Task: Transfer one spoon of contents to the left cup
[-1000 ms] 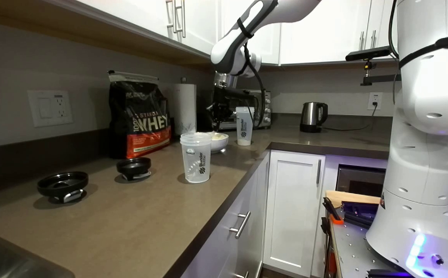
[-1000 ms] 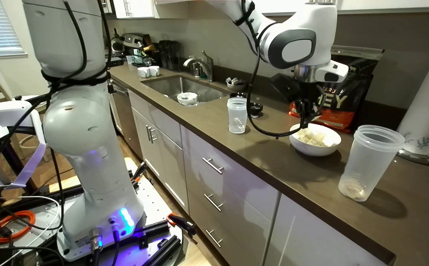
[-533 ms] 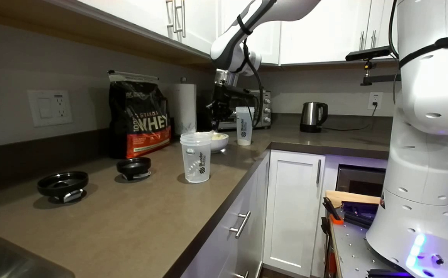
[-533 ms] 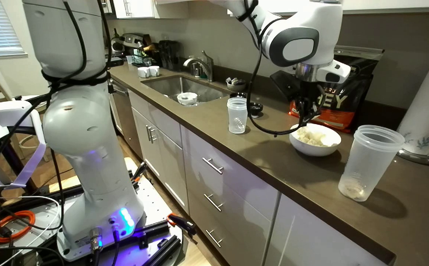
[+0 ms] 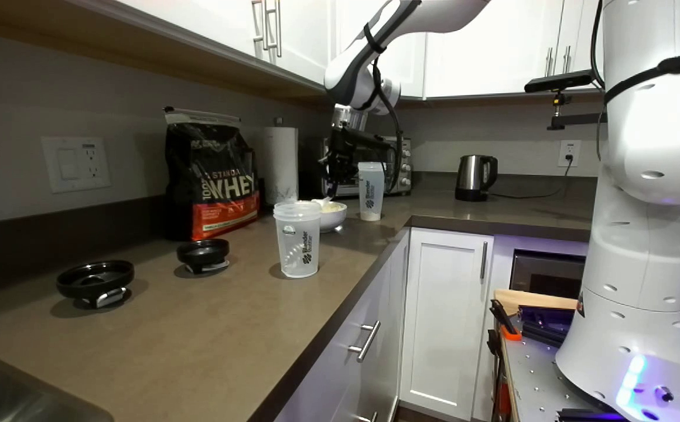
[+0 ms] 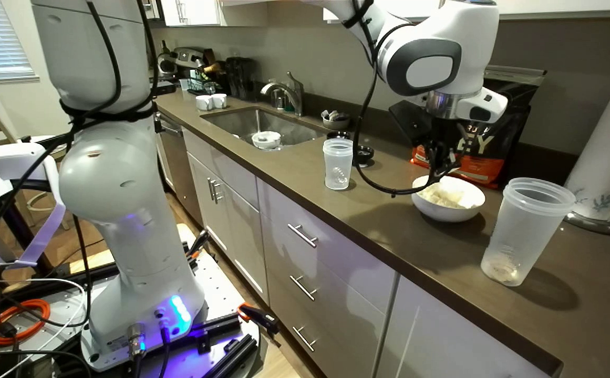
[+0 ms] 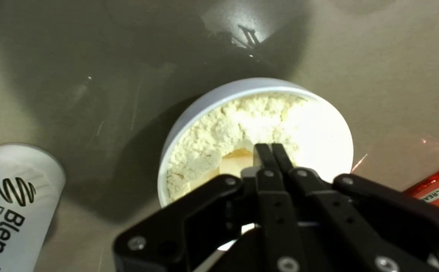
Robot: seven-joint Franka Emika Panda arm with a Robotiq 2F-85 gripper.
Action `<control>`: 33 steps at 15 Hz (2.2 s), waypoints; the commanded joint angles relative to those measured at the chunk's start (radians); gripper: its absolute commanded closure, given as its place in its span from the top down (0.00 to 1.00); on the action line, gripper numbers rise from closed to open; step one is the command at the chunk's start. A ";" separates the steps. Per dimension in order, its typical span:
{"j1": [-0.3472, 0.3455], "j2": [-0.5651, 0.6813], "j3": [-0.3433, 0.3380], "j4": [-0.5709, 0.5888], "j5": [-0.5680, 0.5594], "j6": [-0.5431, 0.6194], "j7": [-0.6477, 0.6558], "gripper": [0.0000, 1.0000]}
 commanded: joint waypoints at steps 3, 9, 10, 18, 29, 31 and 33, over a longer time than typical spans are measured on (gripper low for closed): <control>-0.023 -0.018 0.007 0.022 0.083 -0.043 -0.068 0.02; -0.025 -0.029 0.002 0.039 0.100 -0.070 -0.082 0.02; -0.026 -0.033 0.003 0.040 0.102 -0.074 -0.086 0.02; -0.025 -0.098 -0.004 0.026 0.135 -0.153 -0.119 0.02; -0.007 -0.250 -0.039 -0.056 0.155 -0.251 -0.163 0.02; -0.001 -0.285 -0.041 -0.083 0.160 -0.257 -0.174 0.02; 0.005 -0.318 -0.043 -0.108 0.163 -0.258 -0.183 0.02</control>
